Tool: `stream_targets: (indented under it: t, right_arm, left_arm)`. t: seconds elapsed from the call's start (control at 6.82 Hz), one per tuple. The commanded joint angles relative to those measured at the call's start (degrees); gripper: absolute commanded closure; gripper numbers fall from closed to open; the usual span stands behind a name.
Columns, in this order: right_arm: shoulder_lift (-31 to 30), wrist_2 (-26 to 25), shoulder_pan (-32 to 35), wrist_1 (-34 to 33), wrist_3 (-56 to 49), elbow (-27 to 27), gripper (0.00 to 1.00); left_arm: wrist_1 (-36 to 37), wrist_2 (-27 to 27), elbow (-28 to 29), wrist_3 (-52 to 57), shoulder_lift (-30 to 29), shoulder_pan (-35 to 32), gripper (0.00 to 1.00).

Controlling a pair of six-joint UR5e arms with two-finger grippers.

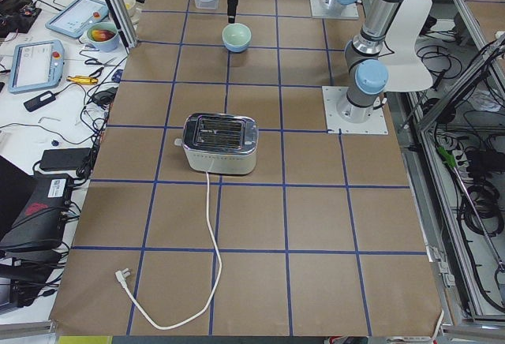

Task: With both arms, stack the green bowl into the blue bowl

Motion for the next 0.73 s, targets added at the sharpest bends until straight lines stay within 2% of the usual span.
stream_targets:
  t: [0.0, 0.59]
  right_arm:
    - [0.4, 0.1, 0.2, 2.9, 0.0, -1.3, 0.00]
    - [0.1, -0.2, 0.2, 3.3, 0.3, -1.4, 0.00]
  left_arm:
    - [0.0, 0.0, 0.0, 0.0, 0.0, 0.0, 0.00]
    - [0.0, 0.0, 0.0, 0.0, 0.0, 0.0, 0.00]
